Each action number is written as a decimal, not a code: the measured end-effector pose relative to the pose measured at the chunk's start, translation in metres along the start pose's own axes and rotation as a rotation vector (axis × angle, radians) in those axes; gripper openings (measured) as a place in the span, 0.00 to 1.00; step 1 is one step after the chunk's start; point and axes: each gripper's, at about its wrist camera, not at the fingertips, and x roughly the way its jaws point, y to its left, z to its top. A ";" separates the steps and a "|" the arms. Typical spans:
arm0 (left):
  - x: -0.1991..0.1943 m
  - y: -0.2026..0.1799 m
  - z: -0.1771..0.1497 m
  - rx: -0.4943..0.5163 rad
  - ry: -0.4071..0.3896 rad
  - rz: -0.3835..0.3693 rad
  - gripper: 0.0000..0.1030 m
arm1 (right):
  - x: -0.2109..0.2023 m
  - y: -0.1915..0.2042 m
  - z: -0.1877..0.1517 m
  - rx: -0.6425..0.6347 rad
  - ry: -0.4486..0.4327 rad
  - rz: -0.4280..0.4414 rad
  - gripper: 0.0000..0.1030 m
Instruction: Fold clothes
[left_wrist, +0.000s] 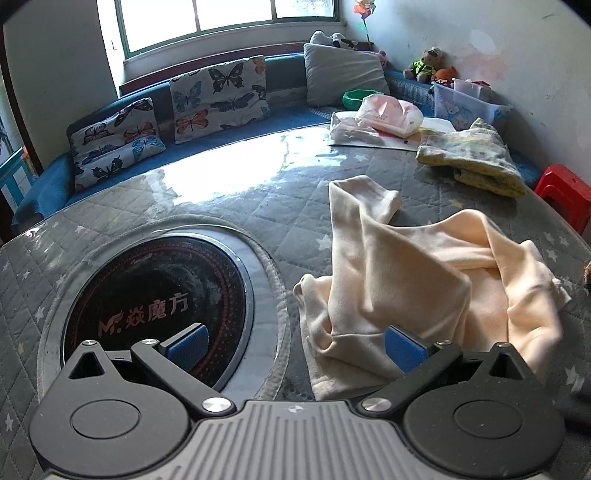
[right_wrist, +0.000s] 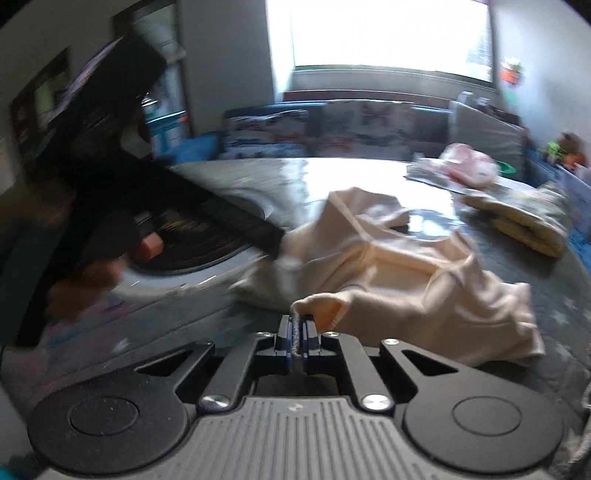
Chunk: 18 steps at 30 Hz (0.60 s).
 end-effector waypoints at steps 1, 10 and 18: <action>-0.001 0.000 0.001 0.001 -0.002 -0.004 1.00 | 0.000 0.005 -0.001 -0.012 0.006 0.018 0.04; -0.002 -0.012 0.001 0.036 0.005 -0.057 1.00 | -0.001 0.064 -0.021 -0.148 0.083 0.200 0.03; 0.005 -0.033 -0.013 0.185 0.022 -0.096 0.94 | -0.003 0.093 -0.024 -0.202 0.090 0.271 0.03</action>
